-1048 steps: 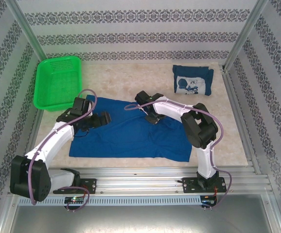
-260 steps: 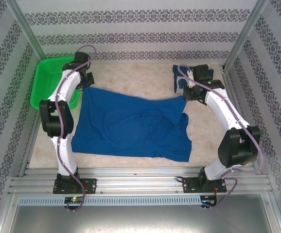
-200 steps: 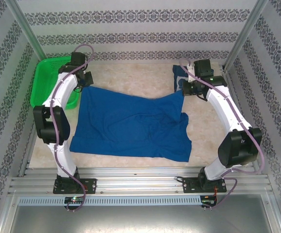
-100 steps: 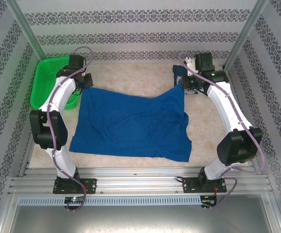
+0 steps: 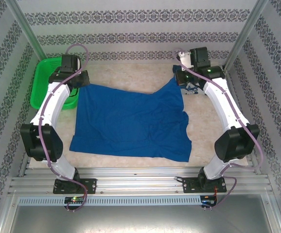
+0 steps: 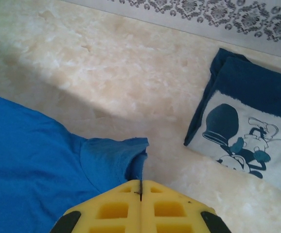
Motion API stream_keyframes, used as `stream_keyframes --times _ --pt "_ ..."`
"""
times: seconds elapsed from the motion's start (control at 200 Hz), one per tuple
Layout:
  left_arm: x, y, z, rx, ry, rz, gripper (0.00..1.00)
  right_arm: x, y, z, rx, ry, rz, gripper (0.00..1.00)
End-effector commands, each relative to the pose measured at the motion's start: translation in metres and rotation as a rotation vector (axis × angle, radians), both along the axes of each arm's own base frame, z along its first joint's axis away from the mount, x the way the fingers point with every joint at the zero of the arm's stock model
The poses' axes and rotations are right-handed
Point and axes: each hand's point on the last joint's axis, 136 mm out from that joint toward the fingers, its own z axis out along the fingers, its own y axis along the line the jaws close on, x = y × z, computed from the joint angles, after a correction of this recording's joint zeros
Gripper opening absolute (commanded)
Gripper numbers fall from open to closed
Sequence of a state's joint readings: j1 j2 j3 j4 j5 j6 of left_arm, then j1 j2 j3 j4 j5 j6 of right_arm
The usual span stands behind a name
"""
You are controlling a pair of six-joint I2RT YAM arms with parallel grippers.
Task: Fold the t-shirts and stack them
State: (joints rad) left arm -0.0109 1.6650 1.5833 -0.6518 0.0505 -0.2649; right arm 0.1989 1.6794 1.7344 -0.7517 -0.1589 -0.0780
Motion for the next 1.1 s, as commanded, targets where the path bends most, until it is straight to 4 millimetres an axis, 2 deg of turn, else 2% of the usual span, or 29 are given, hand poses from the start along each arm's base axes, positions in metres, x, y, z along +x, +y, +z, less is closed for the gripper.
stream_keyframes --times 0.0,0.2,0.395,0.59,0.764,0.864,0.979,1.094 --pt "0.0 0.005 0.013 0.02 -0.051 -0.019 0.0 0.011 0.01 0.012 -0.032 -0.046 0.044 0.0" --pt "-0.006 0.004 0.017 0.025 -0.061 -0.026 0.0 0.023 0.019 0.022 -0.087 -0.089 0.071 0.0" --pt "-0.014 0.006 0.021 0.04 -0.068 -0.026 0.0 0.026 0.027 0.033 -0.143 -0.159 0.111 0.0" --pt "-0.022 0.006 0.022 0.042 -0.071 -0.034 0.0 0.019 0.032 0.032 -0.153 -0.158 0.125 0.0" --pt "-0.033 0.009 0.019 0.063 -0.066 -0.036 0.0 -0.001 0.03 0.036 -0.163 -0.162 0.106 0.0" --pt "-0.041 0.015 0.014 0.059 -0.057 -0.016 0.0 -0.022 0.023 0.039 -0.135 -0.159 0.069 0.0" --pt "-0.051 0.021 0.004 0.047 -0.042 0.012 0.0 -0.05 0.015 0.03 -0.087 -0.147 0.02 0.0" --pt "-0.061 0.023 -0.017 0.031 0.003 0.03 0.0 -0.077 0.008 0.006 -0.048 -0.099 -0.019 0.0"
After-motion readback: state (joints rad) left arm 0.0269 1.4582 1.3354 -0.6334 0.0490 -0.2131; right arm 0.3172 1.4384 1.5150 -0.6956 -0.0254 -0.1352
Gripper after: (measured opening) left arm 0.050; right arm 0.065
